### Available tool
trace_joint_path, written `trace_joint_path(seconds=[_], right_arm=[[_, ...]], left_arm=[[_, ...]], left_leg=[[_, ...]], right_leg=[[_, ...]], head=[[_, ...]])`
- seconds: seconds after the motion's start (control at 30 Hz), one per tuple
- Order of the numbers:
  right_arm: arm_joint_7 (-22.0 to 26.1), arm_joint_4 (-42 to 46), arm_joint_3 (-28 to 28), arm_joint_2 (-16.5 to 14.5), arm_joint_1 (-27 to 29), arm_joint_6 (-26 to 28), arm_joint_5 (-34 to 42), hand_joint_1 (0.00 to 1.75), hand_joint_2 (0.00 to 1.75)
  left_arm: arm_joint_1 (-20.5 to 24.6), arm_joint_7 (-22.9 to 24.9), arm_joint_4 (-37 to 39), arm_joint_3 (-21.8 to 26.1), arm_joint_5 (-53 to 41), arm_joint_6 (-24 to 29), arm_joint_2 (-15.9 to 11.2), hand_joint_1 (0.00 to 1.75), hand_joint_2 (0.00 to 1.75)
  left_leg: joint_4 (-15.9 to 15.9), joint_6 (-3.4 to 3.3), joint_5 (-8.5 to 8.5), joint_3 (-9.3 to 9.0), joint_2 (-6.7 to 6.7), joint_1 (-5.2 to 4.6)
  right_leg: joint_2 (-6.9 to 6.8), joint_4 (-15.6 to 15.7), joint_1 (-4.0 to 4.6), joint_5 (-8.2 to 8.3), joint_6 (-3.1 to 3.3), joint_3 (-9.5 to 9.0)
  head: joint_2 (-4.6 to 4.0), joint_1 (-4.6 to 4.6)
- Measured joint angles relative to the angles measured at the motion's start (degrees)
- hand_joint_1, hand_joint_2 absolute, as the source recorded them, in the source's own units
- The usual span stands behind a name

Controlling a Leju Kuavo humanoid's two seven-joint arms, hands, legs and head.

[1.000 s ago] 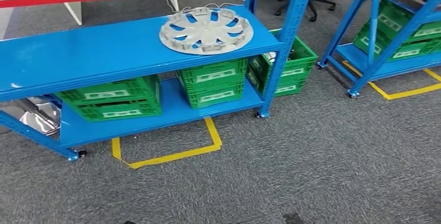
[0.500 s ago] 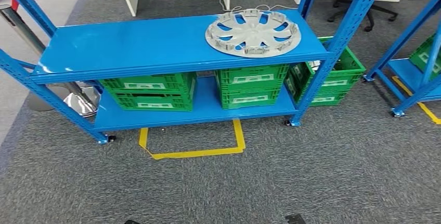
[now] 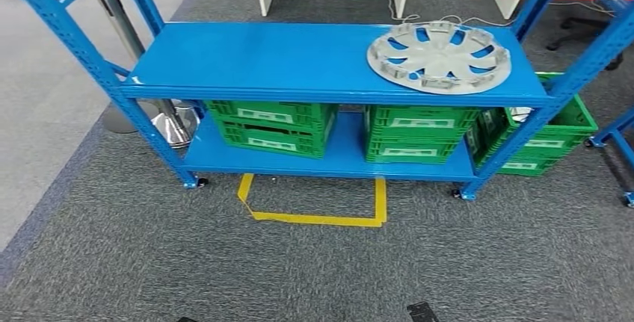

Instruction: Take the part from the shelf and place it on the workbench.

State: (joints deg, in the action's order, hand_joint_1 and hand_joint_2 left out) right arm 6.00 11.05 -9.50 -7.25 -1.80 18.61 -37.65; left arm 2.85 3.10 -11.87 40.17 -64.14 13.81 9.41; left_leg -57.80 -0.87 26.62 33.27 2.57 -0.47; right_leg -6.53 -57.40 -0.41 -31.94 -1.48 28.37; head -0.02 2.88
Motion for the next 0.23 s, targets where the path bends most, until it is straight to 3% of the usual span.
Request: trace_joint_path(seconds=[0.07, 0.13, 0.17, 0.23], right_arm=[[0.6, 0.04, -0.15, -0.03, -0.12, -0.32, 0.42, 0.0, 0.0], [1.25, 0.03, -0.48, -0.03, -0.04, -0.71, 0.89, 0.0, 0.0], [1.42, 0.03, -0.68, -0.03, 0.03, -0.83, 1.02, 0.0, 0.0], [1.48, 0.03, -0.92, -0.03, 0.09, -0.91, 1.1, 0.0, 0.0]], left_arm=[[0.0, 0.03, 0.0, 0.01, 0.01, -0.24, -0.06, 0.0, 0.0], [0.16, 0.16, 0.0, 0.01, 0.02, -0.75, -0.1, 0.0, 0.0], [0.21, 0.29, 0.0, 0.01, 0.02, -1.0, -0.12, 0.0, 0.0], [0.19, 0.54, 0.0, 0.01, 0.02, -1.26, -0.15, 0.0, 0.0]], left_leg=[[0.54, -0.61, -0.36, -0.25, -0.95, 0.38], [0.58, -0.93, -0.4, -0.21, -1.82, 0.45], [0.56, -0.99, -0.37, -0.23, -2.27, 0.45], [0.54, -0.98, -0.28, -0.32, -2.86, 0.48]], right_leg=[[3.12, -3.4, -0.2, -2.24, -0.5, 1.52], [5.84, -11.21, -0.3, -5.6, -0.76, 5.51], [6.24, -14.71, -0.31, -6.49, -0.89, 7.57], [6.42, -17.2, -0.34, -6.06, -1.05, 9.61]], head=[[0.01, -0.29], [0.01, -0.52], [0.01, -0.53], [0.0, -0.52]])
